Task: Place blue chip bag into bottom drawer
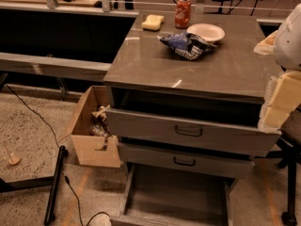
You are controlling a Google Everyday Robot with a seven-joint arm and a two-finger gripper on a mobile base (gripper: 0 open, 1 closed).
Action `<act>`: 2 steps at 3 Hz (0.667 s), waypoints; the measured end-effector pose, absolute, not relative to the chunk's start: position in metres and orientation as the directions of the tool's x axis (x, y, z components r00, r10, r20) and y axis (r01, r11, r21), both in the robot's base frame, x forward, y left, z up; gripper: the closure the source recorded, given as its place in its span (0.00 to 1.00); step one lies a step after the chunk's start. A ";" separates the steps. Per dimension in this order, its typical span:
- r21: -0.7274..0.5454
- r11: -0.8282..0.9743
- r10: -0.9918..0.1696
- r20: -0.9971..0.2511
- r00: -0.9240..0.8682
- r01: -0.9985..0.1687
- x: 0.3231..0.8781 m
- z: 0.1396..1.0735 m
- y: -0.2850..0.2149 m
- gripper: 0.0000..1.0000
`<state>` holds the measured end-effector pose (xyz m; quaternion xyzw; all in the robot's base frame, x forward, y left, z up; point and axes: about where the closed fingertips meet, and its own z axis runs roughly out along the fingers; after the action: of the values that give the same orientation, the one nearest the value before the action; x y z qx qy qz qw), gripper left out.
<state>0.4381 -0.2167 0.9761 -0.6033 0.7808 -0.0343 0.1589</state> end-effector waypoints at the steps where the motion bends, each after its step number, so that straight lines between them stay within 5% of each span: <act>1: -0.246 0.270 -0.953 -0.207 -0.221 -0.931 0.438 0.976 -0.217 0.00; 2: -0.269 0.373 -0.911 -0.289 -0.295 -0.888 0.445 0.978 -0.222 0.00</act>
Offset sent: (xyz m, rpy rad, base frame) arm 0.0236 -0.0233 0.0050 0.2426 -0.1520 -0.3048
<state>0.4448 -0.2221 0.9785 -0.5590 0.8043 -0.0286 0.1995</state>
